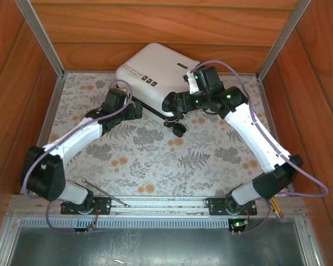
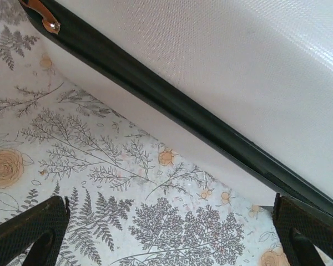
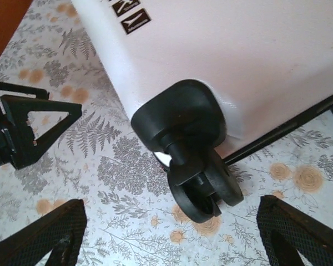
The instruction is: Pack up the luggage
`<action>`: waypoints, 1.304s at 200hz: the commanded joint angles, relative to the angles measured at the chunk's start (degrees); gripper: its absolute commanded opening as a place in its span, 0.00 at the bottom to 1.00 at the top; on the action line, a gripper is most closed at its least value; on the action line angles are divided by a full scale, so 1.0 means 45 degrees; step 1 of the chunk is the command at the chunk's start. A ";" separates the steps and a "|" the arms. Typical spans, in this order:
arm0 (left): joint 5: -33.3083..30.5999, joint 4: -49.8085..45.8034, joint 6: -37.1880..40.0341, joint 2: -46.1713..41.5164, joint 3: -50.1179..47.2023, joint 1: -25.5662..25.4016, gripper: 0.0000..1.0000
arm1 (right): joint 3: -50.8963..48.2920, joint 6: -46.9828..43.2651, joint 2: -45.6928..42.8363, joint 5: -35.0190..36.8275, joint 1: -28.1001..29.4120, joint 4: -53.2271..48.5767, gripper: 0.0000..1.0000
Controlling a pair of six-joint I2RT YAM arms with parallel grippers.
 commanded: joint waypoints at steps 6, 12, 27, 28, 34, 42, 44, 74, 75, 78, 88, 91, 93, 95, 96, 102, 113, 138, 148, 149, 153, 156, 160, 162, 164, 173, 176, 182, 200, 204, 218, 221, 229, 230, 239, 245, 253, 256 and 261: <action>0.0790 0.2125 0.0618 -0.0556 -0.1426 -0.0452 1.00 | -0.0481 -0.1856 0.0714 -0.1132 -0.0041 -0.0392 0.85; 0.0677 0.2278 0.0672 -0.0580 -0.1696 -0.0680 0.97 | -0.0497 -0.2127 0.0878 -0.1036 -0.0037 -0.0544 0.86; 0.0587 0.2884 0.0691 -0.0547 -0.2406 -0.1216 0.90 | -0.0465 -0.2702 0.1352 -0.0774 -0.0037 -0.0827 0.86; 0.0562 0.2929 0.0684 -0.0545 -0.2443 -0.1258 0.90 | -0.0464 -0.2720 0.1379 -0.0752 -0.0031 -0.0840 0.86; 0.0519 0.3244 0.0659 -0.0508 -0.2724 -0.1477 0.89 | -0.0461 -0.2918 0.1565 -0.0592 -0.0060 -0.0917 0.86; 0.0510 0.3697 0.0676 -0.0414 -0.3034 -0.1771 0.88 | -0.0428 -0.3189 0.1801 -0.0449 -0.0054 -0.0997 0.86; 0.0482 0.3813 0.0663 -0.0398 -0.3097 -0.1852 0.88 | -0.0410 -0.3237 0.1862 -0.0416 -0.0047 -0.1030 0.86; 0.0119 0.5043 0.0564 0.0311 -0.3730 -0.2647 0.86 | 0.0193 -0.3871 0.2985 0.0265 -0.0040 -0.1579 0.85; 0.0114 0.5102 0.0553 0.0334 -0.3740 -0.2666 0.86 | 0.0216 -0.3890 0.3016 0.0266 -0.0043 -0.1596 0.85; 0.0101 0.5246 0.0511 0.0402 -0.3795 -0.2698 0.85 | 0.0278 -0.3940 0.3095 0.0266 -0.0042 -0.1621 0.85; 0.0108 0.5927 0.0326 0.0648 -0.3987 -0.2780 0.83 | 0.0402 -0.4039 0.3326 0.0303 -0.0034 -0.1638 0.84; 0.0108 0.6136 0.0258 0.0700 -0.4050 -0.2810 0.83 | 0.0458 -0.4078 0.3380 0.0295 -0.0036 -0.1616 0.83; 0.0083 0.6269 0.0211 0.0755 -0.4093 -0.2829 0.82 | 0.0470 -0.4099 0.3419 0.0288 -0.0033 -0.1595 0.83; 0.0072 0.6410 0.0161 0.0817 -0.4123 -0.2839 0.82 | 0.0498 -0.4128 0.3458 0.0291 -0.0042 -0.1584 0.83; 0.0061 0.6488 0.0136 0.0841 -0.4132 -0.2831 0.81 | 0.0515 -0.4136 0.3477 0.0279 -0.0034 -0.1579 0.83; 0.0049 0.6920 -0.0024 0.0990 -0.4244 -0.2872 0.79 | 0.0576 -0.4178 0.3605 0.0285 -0.0029 -0.1541 0.82; 0.0082 0.7926 -0.0313 0.1259 -0.4462 -0.2896 0.76 | 0.0758 -0.4212 0.3829 0.0288 -0.0045 -0.1497 0.79; 0.0753 1.0449 -0.0577 0.1889 -0.4969 -0.2910 0.75 | 0.1480 -0.4337 0.4245 -0.0096 -0.0002 -0.1819 0.67; 0.1239 1.1298 -0.0400 0.2179 -0.5084 -0.2929 0.74 | 0.1724 -0.4388 0.4278 -0.0219 -0.0003 -0.1885 0.62; 0.1298 1.1374 -0.0378 0.2225 -0.5091 -0.2934 0.74 | 0.1734 -0.4394 0.4278 -0.0230 0.0005 -0.1886 0.61; 0.1542 1.1675 -0.0267 0.2344 -0.5119 -0.2930 0.74 | 0.1812 -0.4398 0.4278 -0.0240 0.0000 -0.1887 0.58; 0.1735 1.1903 -0.0173 0.2421 -0.5134 -0.2936 0.75 | 0.1872 -0.4406 0.4288 -0.0227 0.0010 -0.1902 0.55; 0.2038 1.2231 -0.0014 0.2552 -0.5182 -0.2929 0.75 | 0.1948 -0.4445 0.4297 -0.0213 0.0018 -0.1923 0.51; 0.2216 1.2378 0.0075 0.2629 -0.5201 -0.2937 0.74 | 0.1995 -0.4454 0.4297 -0.0205 0.0020 -0.1935 0.49; 0.2398 1.2571 0.0180 0.2692 -0.5211 -0.2939 0.74 | 0.2051 -0.4466 0.4307 -0.0189 0.0015 -0.1967 0.48; 0.2915 1.3350 0.0665 0.2991 -0.5289 -0.2986 0.75 | 0.2266 -0.4511 0.4355 -0.0075 0.0025 -0.2067 0.40; 0.3008 1.3653 0.0854 0.3083 -0.5336 -0.3021 0.75 | 0.2346 -0.4525 0.4371 -0.0067 0.0018 -0.2105 0.38; 0.3119 1.4289 0.1227 0.3276 -0.5468 -0.3106 0.76 | 0.2491 -0.4568 0.4409 -0.0028 0.0018 -0.2180 0.33; 0.3175 1.5888 0.1898 0.3891 -0.5614 -0.3194 0.77 | 0.2858 -0.4604 0.4490 0.0106 0.0044 -0.2378 0.21; 0.3189 1.6140 0.2015 0.4067 -0.5586 -0.3184 0.77 | 0.2927 -0.4585 0.4493 0.0124 0.0034 -0.2407 0.18; 0.3079 1.6639 0.2344 0.4741 -0.5365 -0.3194 0.76 | 0.3076 -0.4470 0.4493 0.0156 0.0082 -0.2443 0.12; 0.3004 1.6723 0.2400 0.4869 -0.5328 -0.3194 0.75 | 0.3116 -0.4444 0.4493 0.0164 0.0091 -0.2452 0.10; 0.2806 1.7014 0.2413 0.5224 -0.5254 -0.3174 0.75 | 0.3214 -0.4401 0.4493 0.0178 0.0126 -0.2501 0.07; 0.2795 1.7064 0.2415 0.5280 -0.5254 -0.3174 0.74 | 0.3202 -0.4400 0.4493 0.0193 0.0128 -0.2506 0.06; 0.2808 1.7944 0.2654 0.5736 -0.5371 -0.3156 0.72 | 0.3274 -0.4399 0.4449 0.0339 0.0185 -0.2522 0.05; 0.2848 1.8839 0.2888 0.6105 -0.5574 -0.3155 0.72 | 0.3306 -0.4425 0.4420 0.0466 0.0222 -0.2479 0.03; 0.3096 2.0257 0.3236 0.6665 -0.5879 -0.3121 0.72 | 0.3321 -0.4508 0.4362 0.0678 0.0246 -0.2390 0.01; 0.3121 2.0400 0.3375 0.6780 -0.5905 -0.3075 0.71 | 0.3318 -0.4556 0.4340 0.0757 0.0253 -0.2350 0.00; 0.3227 2.0343 0.3373 0.6863 -0.5824 -0.3022 0.71 | 0.3307 -0.4635 0.4311 0.0961 0.0256 -0.2258 0.00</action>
